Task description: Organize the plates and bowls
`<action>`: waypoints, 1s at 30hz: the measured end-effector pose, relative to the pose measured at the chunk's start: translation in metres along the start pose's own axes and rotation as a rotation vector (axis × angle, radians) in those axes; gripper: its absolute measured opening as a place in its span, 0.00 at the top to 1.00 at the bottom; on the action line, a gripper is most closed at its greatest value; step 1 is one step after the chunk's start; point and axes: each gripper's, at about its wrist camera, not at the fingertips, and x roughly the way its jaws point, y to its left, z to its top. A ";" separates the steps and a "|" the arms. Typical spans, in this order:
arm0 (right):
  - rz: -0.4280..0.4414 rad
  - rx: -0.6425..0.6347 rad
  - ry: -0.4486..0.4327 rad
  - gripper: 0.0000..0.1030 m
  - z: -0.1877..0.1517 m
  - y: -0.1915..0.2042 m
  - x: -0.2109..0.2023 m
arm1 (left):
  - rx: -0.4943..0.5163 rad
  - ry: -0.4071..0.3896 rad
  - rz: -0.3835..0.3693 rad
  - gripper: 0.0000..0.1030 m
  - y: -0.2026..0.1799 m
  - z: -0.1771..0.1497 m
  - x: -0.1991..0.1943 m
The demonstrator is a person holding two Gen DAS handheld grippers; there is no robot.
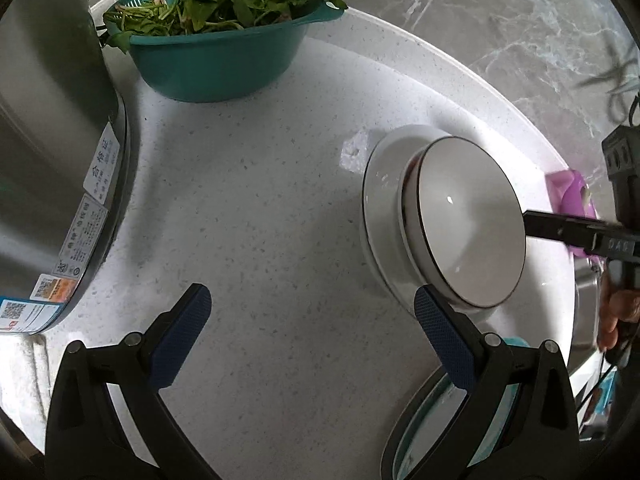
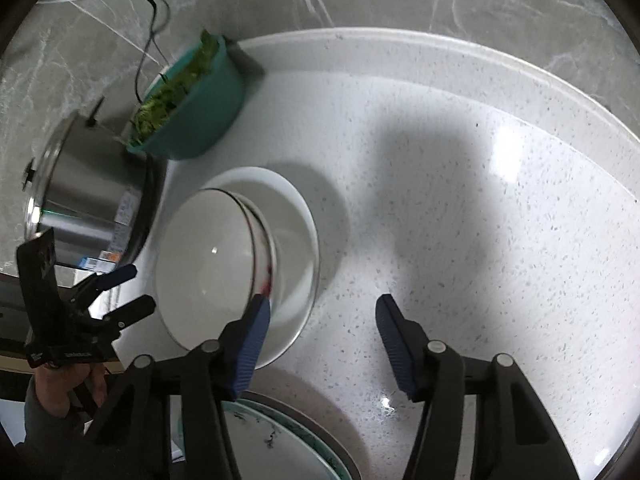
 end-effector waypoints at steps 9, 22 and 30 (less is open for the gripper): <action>-0.039 -0.001 0.039 0.43 0.008 -0.004 0.017 | 0.024 0.028 0.047 0.01 -0.001 0.015 0.021; -0.028 -0.041 0.032 0.54 0.019 -0.007 0.040 | 0.045 0.010 0.097 0.00 -0.006 0.040 0.045; 0.019 -0.027 0.047 0.58 0.020 -0.010 0.047 | 0.091 0.037 0.034 0.40 -0.025 0.045 0.065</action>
